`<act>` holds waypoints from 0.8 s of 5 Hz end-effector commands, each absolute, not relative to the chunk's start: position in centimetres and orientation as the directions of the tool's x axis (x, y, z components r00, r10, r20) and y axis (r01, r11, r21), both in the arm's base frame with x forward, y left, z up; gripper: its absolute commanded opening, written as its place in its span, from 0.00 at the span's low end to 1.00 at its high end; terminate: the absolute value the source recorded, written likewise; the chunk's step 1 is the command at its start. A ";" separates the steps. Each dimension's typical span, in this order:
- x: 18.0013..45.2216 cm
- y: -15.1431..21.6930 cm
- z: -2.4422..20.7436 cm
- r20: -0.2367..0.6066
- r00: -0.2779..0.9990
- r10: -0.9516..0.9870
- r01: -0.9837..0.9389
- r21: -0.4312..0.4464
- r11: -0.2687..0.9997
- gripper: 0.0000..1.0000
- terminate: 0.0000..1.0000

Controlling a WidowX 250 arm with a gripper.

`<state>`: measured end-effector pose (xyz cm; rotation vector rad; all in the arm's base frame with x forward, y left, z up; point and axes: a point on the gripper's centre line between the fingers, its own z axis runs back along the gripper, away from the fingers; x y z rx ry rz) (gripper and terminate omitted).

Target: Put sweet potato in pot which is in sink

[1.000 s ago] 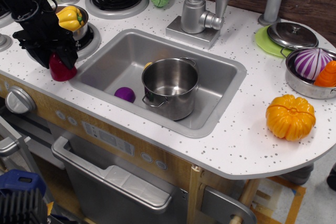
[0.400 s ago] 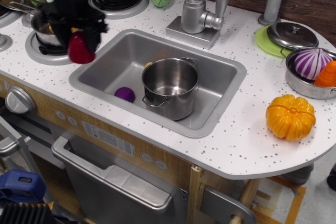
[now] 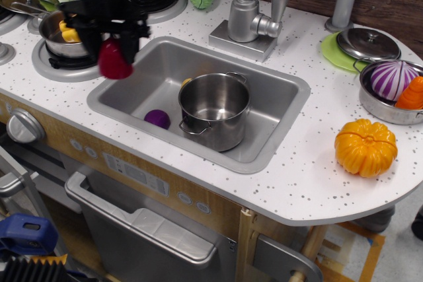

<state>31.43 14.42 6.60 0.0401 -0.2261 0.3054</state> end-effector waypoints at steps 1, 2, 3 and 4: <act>33.1 12.4 7.6 0.356 0.903 0.240 -0.254 -0.006 0.967 0.00 0.00; 34.1 11.0 6.8 0.391 0.877 0.279 -0.272 -0.075 0.959 0.00 0.00; 35.0 9.6 6.2 0.397 0.861 0.319 -0.291 -0.130 0.948 0.00 0.00; 35.4 8.3 5.6 0.398 0.859 0.322 -0.299 -0.122 0.947 0.00 0.00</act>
